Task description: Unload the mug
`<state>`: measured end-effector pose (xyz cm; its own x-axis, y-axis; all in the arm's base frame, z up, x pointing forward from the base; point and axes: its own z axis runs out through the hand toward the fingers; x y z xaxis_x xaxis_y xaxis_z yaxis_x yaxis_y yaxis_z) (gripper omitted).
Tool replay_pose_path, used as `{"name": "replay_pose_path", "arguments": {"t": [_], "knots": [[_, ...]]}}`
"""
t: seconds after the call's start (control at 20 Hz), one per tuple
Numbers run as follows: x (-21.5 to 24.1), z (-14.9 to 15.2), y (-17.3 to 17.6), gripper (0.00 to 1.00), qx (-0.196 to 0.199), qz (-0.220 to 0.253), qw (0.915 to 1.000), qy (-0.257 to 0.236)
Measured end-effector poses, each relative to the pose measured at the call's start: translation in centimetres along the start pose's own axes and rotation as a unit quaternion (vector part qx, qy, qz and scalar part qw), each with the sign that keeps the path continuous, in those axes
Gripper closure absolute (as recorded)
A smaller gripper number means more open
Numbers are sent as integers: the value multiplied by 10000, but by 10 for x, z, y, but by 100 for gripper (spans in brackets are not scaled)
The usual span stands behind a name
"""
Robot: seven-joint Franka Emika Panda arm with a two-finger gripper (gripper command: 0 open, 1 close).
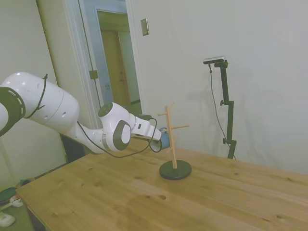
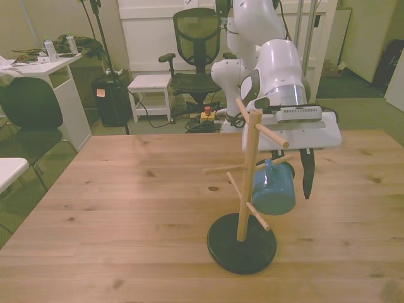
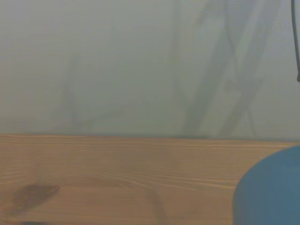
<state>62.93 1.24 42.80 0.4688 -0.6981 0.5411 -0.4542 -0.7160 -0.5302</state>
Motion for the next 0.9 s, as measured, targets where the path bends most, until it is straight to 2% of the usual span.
{"name": "replay_pose_path", "arguments": {"t": [0.9], "knots": [[6, -3, 3, 100, 140, -18, 9999, 15]]}}
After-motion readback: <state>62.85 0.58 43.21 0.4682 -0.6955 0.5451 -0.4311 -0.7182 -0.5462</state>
